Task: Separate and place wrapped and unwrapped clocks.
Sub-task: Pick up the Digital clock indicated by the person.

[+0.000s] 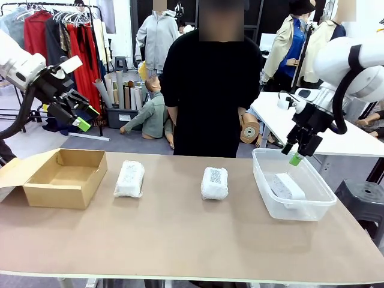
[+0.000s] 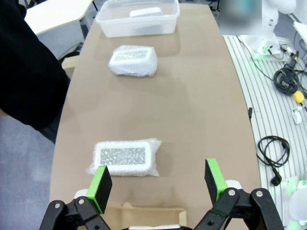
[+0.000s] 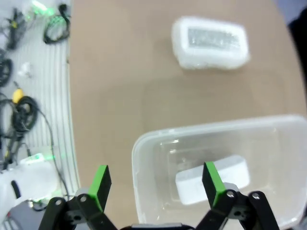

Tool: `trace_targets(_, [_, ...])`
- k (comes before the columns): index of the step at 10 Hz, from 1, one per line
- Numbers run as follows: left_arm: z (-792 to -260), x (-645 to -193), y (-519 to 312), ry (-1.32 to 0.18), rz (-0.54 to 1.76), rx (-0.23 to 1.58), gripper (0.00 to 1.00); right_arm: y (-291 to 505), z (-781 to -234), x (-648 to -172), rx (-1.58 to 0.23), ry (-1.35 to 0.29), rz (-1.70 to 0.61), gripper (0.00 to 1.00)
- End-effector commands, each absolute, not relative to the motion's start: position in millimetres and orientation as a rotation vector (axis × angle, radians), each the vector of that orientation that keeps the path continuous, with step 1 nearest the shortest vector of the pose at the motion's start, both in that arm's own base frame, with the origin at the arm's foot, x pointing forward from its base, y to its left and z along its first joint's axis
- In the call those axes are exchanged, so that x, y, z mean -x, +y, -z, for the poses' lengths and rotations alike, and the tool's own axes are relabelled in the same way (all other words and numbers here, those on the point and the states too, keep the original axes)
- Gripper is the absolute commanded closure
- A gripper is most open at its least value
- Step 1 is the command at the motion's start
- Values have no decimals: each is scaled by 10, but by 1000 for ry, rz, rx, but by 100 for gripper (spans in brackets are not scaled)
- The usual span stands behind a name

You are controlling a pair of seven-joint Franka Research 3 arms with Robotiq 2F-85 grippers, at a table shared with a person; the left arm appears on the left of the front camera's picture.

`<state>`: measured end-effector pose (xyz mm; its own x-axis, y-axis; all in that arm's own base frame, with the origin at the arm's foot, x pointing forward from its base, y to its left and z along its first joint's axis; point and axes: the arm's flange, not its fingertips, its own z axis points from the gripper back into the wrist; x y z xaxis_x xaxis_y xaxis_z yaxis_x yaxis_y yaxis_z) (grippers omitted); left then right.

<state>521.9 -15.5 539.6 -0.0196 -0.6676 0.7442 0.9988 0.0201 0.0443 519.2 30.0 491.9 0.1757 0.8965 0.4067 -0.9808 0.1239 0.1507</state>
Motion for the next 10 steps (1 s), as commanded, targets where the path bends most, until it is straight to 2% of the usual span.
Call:
trace_targets(1, [-5409,-5221,-154,-701,1467,615,0,242,-5032,-5042,-522,-373,-1477,0])
trace_targets(2, [-5409,-5221,-154,-701,1467,615,0,264,-5023,-5013,-490,-397,-1471,0])
trace_targets(3, [-5409,-5221,-154,-701,1467,615,0,254,-4993,-5029,-446,-350,-1421,0])
trace_targets(8, [-5409,-5221,-154,-701,1467,615,0,289,-5062,-5091,-467,-347,-1451,0])
trace_targets(10, [-5409,-5221,-154,-701,1467,615,0,286,-4986,-5236,-498,-627,-1372,0])
